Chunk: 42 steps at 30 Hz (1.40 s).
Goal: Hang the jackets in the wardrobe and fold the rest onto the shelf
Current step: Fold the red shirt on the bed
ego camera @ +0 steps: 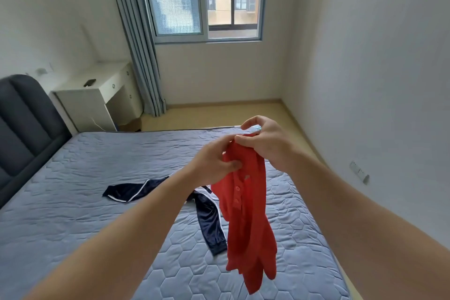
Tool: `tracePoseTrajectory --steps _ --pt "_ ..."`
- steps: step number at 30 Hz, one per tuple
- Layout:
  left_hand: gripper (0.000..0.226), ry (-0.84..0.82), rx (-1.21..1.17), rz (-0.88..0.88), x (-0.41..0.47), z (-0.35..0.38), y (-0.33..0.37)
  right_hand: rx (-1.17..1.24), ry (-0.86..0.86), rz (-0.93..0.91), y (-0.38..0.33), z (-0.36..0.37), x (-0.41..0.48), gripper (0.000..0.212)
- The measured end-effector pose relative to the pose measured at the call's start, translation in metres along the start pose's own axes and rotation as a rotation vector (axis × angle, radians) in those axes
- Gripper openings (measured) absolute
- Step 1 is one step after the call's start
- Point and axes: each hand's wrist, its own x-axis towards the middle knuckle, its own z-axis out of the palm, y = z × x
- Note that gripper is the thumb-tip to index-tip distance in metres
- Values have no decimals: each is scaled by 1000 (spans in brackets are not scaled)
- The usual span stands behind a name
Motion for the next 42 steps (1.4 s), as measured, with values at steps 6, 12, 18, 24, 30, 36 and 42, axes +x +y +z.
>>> tracePoseTrajectory --steps 6,12,18,24,30,36,42 --pt "18 89 93 -54 14 12 5 322 -38 120 24 -14 -18 54" --pt "7 162 -257 -49 19 4 21 29 -344 213 73 -16 -47 30" --pt "17 285 -558 -38 20 -9 35 -501 -41 265 79 -21 -37 5" --pt "18 370 -709 -95 18 -33 27 -641 214 247 50 -58 -31 20" --pt "36 385 -344 -116 15 -41 11 -151 467 219 24 -60 -6 19" --pt "27 431 -26 0 17 -43 -2 -228 456 125 19 -62 -10 12" --pt "30 396 -1 -3 23 -44 -10 -59 295 139 14 -64 -11 54"
